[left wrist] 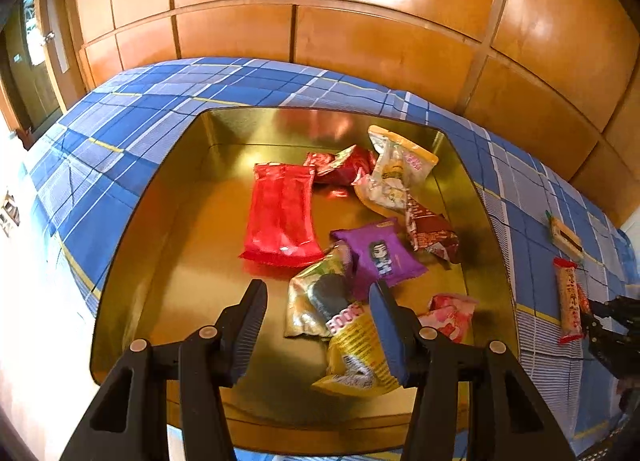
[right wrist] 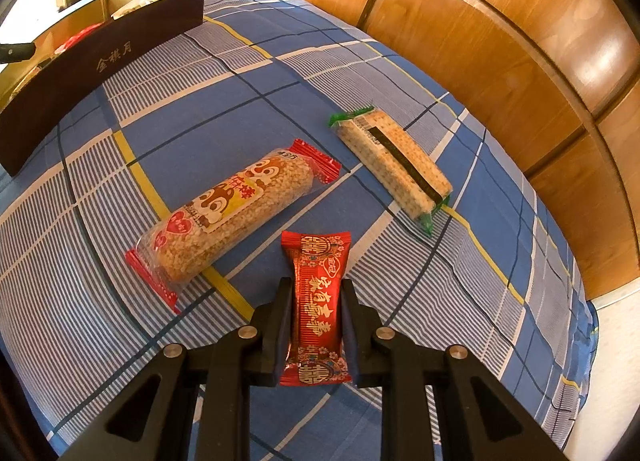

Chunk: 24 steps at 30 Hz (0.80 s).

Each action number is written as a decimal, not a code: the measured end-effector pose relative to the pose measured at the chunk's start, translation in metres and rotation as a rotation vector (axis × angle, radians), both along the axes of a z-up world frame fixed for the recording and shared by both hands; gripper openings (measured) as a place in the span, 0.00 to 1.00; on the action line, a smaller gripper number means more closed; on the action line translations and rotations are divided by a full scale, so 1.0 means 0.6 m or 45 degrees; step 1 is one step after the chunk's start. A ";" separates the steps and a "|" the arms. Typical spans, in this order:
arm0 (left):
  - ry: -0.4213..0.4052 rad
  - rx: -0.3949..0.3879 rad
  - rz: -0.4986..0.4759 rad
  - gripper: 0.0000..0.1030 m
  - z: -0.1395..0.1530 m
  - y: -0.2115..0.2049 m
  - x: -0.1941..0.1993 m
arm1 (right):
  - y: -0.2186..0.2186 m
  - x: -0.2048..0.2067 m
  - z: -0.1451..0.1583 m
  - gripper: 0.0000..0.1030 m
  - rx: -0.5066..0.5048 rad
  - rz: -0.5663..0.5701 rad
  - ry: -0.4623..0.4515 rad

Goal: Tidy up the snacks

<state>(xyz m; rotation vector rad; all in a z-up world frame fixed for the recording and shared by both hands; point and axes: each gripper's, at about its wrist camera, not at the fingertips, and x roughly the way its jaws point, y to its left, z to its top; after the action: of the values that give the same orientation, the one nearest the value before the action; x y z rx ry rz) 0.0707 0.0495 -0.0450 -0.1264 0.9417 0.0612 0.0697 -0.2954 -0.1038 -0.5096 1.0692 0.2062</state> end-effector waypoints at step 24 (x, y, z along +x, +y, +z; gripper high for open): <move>0.135 -0.015 -0.030 0.33 -0.046 0.019 0.049 | -0.001 -0.002 0.004 0.21 0.007 -0.011 -0.002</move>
<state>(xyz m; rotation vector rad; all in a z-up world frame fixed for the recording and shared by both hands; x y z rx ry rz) 0.1003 0.0606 -0.0723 -0.1234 1.0497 0.0409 0.0686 -0.2959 -0.1011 -0.5003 1.0690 0.2006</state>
